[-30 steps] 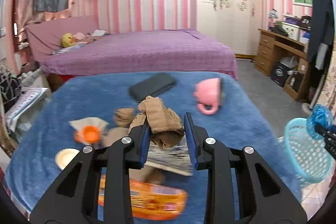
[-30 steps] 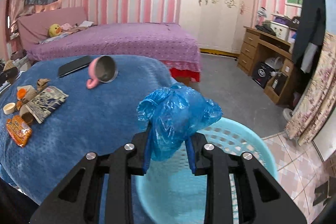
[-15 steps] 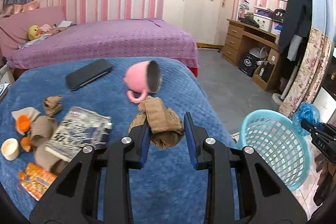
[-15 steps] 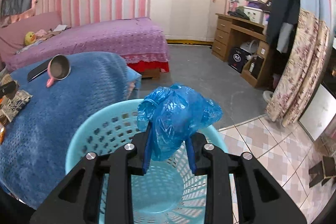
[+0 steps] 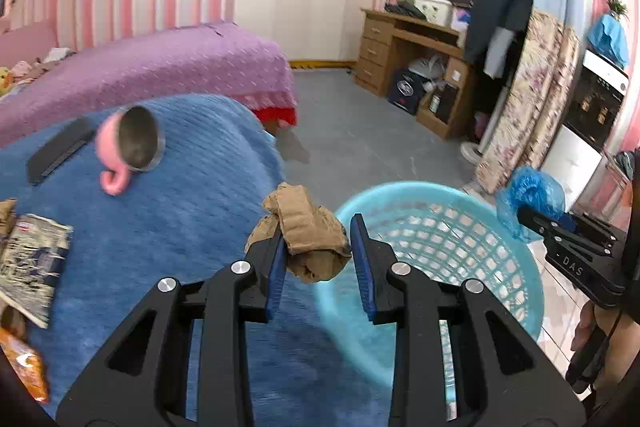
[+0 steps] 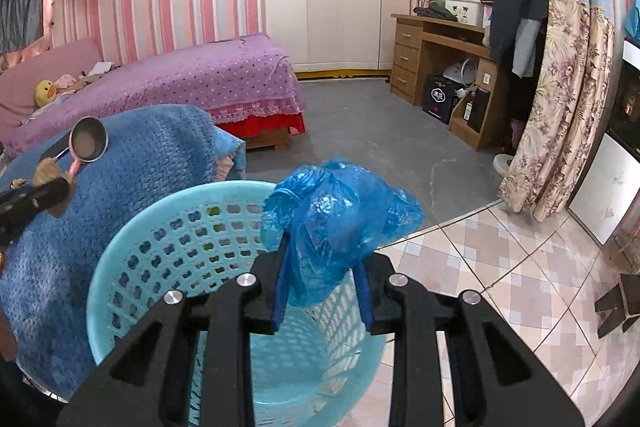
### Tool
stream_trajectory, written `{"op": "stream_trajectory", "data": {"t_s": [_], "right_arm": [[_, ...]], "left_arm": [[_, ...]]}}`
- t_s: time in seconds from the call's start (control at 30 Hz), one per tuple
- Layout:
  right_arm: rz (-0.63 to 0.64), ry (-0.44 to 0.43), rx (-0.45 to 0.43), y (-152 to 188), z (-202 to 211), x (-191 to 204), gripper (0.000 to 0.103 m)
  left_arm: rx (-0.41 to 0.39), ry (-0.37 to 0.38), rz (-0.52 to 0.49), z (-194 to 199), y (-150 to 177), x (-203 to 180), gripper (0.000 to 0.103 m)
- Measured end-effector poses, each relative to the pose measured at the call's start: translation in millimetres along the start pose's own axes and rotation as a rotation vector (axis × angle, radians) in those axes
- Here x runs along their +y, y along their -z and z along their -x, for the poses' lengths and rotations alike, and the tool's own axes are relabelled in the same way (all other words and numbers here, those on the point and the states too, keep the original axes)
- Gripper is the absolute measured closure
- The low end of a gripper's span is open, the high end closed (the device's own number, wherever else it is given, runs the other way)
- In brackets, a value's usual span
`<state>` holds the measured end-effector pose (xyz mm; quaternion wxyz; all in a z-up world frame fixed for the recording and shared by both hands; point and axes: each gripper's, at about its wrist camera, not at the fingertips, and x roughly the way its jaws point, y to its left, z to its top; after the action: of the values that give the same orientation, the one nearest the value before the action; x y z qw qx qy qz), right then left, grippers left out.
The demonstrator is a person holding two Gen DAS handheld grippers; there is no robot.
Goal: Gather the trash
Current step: 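Carry the brown paper and blue bag over the light-blue basket with both tools, then open the left tool over the basket while the right tool releases the blue bag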
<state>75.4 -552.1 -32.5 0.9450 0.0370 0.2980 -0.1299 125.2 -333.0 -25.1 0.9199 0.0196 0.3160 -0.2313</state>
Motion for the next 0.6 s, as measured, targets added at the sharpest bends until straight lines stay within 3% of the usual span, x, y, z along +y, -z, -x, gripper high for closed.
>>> {"op": "stream_trajectory", "data": {"t_s": [0.33,0.47,0.6], "right_arm": [[0.009,-0.017,0.019,3.7,-5.9,-5.9,0.075],[0.019,-0.038,0.026,2.7,-13.1,-4.2,0.075],[0.019,-0.055,0.033,4.5,-18.7,-4.5,0.075]], "left_arm": [[0.074,-0.038,-0.076,-44.4,6.0,-37.9,0.072],[0.075,-0.077,-0.071,-46.4,2.0,-36.5,0.031],[0.056,-0.132,-0.070,-38.9,0.0,-23.3,0.018]]}}
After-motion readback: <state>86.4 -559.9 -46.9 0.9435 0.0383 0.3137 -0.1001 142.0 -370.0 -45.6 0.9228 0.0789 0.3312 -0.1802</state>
